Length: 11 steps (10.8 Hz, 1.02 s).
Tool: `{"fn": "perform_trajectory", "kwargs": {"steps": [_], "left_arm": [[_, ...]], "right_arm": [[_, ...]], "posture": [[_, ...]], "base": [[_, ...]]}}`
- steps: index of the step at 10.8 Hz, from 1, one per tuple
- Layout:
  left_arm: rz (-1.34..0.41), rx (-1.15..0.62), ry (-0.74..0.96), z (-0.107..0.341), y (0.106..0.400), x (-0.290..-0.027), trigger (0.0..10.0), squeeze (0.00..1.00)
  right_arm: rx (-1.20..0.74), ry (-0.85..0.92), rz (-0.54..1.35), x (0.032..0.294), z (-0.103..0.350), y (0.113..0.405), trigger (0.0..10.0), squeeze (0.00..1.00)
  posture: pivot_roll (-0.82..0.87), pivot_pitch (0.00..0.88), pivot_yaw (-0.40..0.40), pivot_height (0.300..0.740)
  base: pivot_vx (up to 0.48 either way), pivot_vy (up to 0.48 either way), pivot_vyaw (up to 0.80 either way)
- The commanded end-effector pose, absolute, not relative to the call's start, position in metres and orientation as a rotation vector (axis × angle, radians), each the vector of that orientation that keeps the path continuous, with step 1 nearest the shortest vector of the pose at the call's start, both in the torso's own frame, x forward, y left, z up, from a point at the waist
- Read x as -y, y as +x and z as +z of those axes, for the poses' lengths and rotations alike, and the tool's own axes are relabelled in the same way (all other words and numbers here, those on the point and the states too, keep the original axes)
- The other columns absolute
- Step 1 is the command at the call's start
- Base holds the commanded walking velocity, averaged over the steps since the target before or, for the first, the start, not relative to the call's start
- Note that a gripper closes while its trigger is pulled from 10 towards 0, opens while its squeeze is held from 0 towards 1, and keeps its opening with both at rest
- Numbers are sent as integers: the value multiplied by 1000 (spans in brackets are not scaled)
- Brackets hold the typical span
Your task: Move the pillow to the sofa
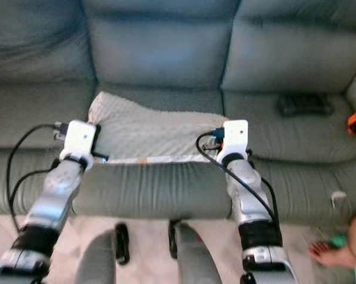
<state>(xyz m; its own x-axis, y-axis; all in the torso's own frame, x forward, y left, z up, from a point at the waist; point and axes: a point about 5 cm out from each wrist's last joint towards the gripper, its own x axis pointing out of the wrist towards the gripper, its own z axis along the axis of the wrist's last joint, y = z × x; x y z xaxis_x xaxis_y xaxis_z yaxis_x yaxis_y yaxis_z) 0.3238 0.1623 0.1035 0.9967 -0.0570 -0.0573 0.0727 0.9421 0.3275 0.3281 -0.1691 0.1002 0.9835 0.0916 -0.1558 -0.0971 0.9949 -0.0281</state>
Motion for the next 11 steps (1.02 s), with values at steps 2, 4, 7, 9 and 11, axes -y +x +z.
{"fn": "perform_trajectory", "kwargs": {"steps": [2, 4, 7, 9, 11], "left_arm": [[15, -103, 314, 94, 330, -174, 10000, 0], [41, -143, 314, 91, 344, -178, 10000, 0], [107, -131, 404, 101, 363, -178, 10000, 0], [95, -122, 456, 102, 366, -176, 10000, 0], [181, -110, 526, 107, 368, -194, 10000, 0]], "right_arm": [[-179, -49, 30, 187, 93, 331, 10000, 0], [-190, -98, 6, 199, 95, 347, 10000, 0], [-182, -20, 10, 198, 111, 370, 10000, 0], [-177, 15, 75, 184, 108, 371, 10000, 0], [-168, 46, 192, 167, 101, 366, 10000, 0]], "posture": [[-41, 444, -61, 740], [-63, 446, -60, 740], [-94, 453, -78, 740], [-102, 457, -76, 740], [-109, 463, -70, 740]], "base": [[0, 0, 0], [0, 0, 0], [0, 0, 0], [0, 0, 0], [0, 0, 0]]}}
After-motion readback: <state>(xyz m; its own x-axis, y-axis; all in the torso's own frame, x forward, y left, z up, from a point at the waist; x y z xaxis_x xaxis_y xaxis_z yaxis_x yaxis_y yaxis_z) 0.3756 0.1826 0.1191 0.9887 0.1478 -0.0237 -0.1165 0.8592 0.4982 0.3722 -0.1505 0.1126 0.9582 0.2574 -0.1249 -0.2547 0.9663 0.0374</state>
